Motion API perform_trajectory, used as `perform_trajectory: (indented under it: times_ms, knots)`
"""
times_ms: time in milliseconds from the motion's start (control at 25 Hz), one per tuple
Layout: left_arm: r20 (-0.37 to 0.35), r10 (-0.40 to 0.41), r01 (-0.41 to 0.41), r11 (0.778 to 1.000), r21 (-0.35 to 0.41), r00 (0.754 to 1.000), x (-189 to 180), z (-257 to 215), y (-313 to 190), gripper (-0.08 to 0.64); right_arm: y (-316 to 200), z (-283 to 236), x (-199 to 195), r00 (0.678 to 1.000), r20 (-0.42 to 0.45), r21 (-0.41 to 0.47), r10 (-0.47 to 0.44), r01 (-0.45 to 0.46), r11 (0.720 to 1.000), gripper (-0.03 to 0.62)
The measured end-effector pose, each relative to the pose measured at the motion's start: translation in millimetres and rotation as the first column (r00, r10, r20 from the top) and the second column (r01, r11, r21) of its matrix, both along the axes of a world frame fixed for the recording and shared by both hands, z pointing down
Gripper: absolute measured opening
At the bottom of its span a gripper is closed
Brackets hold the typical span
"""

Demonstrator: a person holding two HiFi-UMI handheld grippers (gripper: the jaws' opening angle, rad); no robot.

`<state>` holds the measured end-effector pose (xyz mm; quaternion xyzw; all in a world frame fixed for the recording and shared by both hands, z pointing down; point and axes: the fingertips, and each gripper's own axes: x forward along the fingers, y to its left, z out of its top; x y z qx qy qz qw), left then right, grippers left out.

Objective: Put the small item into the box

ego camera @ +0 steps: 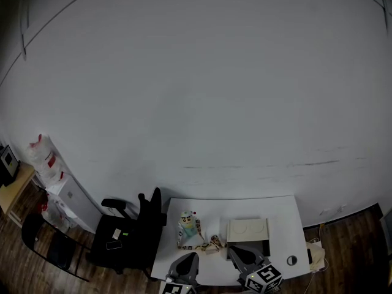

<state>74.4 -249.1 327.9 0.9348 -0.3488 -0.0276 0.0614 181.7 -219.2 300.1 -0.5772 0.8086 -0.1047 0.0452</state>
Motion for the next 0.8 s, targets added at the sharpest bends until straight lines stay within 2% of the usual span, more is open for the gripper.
perform_trajectory:
  times_ms: [600,720,800]
  knots:
    - [-0.001,0.010,-0.010,1.000,0.001,1.000,0.8,1.1,-6.7,0.003,-1.0,14.6,-1.3,1.000,0.004,0.012,0.006,-0.006,1.000,0.015]
    - [-0.026,0.007,-0.006,1.000,0.023,1.000,0.4,-2.1,-10.2,0.003,-3.3,13.1,-0.5,1.000,0.001,0.016,0.006,-0.006,1.000,0.015]
    - [-0.076,0.001,0.003,0.999,0.053,0.997,-2.1,-3.9,-13.0,0.003,-3.8,12.1,-2.2,1.000,0.001,0.020,0.006,-0.006,1.000,0.015]
